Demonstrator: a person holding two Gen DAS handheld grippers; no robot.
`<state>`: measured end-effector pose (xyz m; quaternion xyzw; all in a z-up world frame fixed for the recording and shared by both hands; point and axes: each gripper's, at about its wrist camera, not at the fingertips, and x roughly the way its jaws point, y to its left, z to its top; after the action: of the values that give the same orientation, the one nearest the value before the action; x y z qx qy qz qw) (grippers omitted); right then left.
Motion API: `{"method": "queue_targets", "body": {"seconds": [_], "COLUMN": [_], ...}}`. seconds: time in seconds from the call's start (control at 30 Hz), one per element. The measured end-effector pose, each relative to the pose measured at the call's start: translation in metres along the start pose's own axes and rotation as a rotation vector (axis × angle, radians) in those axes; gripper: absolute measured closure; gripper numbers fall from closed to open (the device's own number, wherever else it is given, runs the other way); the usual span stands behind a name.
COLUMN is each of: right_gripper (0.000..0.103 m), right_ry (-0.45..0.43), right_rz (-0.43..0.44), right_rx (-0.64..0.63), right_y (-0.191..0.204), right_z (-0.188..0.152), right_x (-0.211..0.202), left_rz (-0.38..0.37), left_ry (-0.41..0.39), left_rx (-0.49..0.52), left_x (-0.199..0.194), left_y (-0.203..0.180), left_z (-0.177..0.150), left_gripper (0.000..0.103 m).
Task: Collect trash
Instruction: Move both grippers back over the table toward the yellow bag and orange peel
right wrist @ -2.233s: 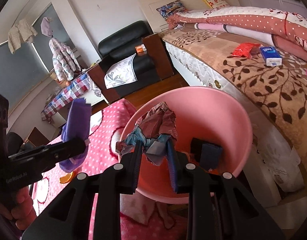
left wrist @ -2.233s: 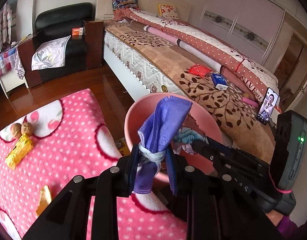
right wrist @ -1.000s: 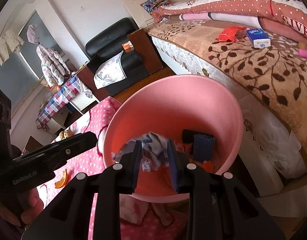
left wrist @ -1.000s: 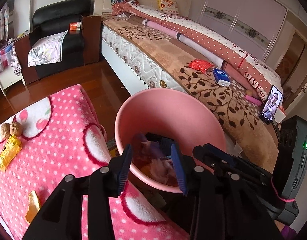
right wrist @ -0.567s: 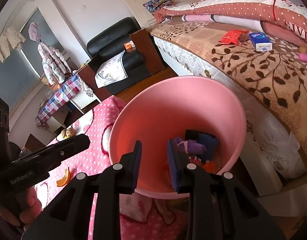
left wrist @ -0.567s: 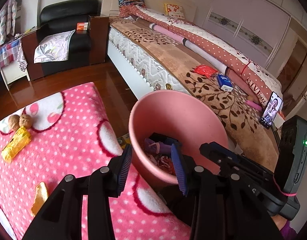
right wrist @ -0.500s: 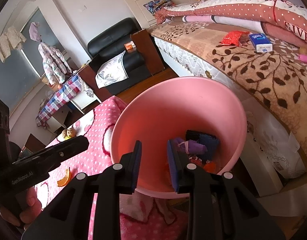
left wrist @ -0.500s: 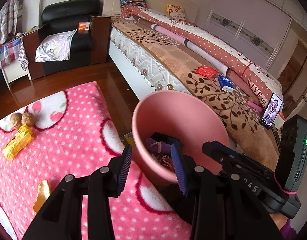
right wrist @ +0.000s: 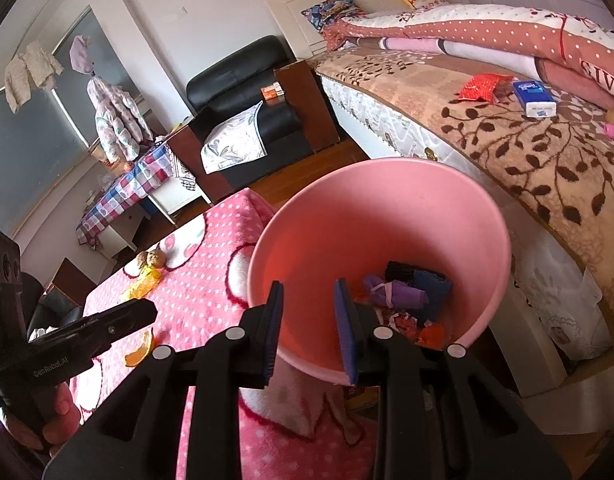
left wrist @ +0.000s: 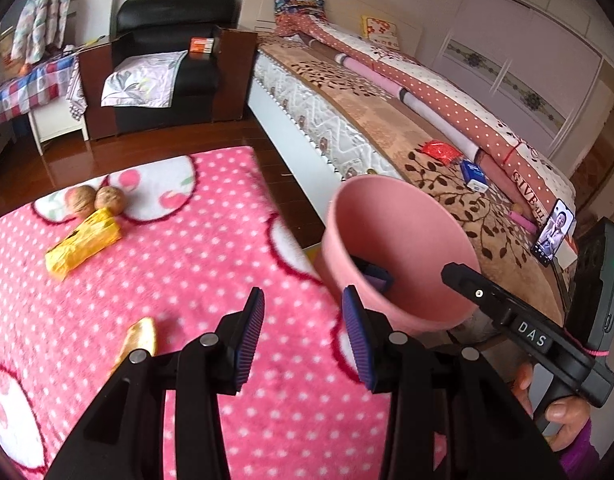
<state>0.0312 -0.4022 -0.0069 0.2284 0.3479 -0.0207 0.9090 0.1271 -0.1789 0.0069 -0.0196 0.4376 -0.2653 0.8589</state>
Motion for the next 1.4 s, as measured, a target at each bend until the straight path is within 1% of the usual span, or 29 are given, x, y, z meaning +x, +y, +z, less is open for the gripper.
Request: {"method": "queue_targets", "body": {"seconds": [0.4, 0.57, 0.87, 1.0, 1.2, 1.33, 1.4], "right_gripper": [0.076, 0.076, 0.077, 0.077, 0.077, 0.077, 0.077], "right_ry": [0.031, 0.06, 0.151, 0.208, 0.299, 0.344, 0.358], "right_rz": [0.04, 0.065, 0.127, 0.175, 0.242, 0.24, 0.235], "right_rx": [-0.069, -0.114, -0.198, -0.227, -0.246, -0.264, -0.249], "right_y": [0.033, 0.051, 0.096, 0.122, 0.164, 0.188, 0.195], "right_z": [-0.011, -0.019, -0.035, -0.041, -0.056, -0.066, -0.068], "right_x": [0.001, 0.007, 0.026, 0.038, 0.062, 0.081, 0.09], "left_rz": [0.088, 0.118, 0.152, 0.173, 0.178, 0.178, 0.179], "left_ry": [-0.039, -0.045, -0.039, -0.048, -0.071, -0.083, -0.088], "left_rx": [-0.038, -0.09, -0.169, -0.199, -0.246, -0.279, -0.291], "left_x": [-0.03, -0.043, -0.055, -0.061, -0.074, -0.081, -0.083], "left_y": [0.046, 0.072, 0.117, 0.136, 0.161, 0.177, 0.181], "left_z": [-0.027, -0.041, -0.067, -0.077, -0.089, -0.097, -0.099], "left_gripper": [0.063, 0.063, 0.063, 0.063, 0.063, 0.063, 0.063]}}
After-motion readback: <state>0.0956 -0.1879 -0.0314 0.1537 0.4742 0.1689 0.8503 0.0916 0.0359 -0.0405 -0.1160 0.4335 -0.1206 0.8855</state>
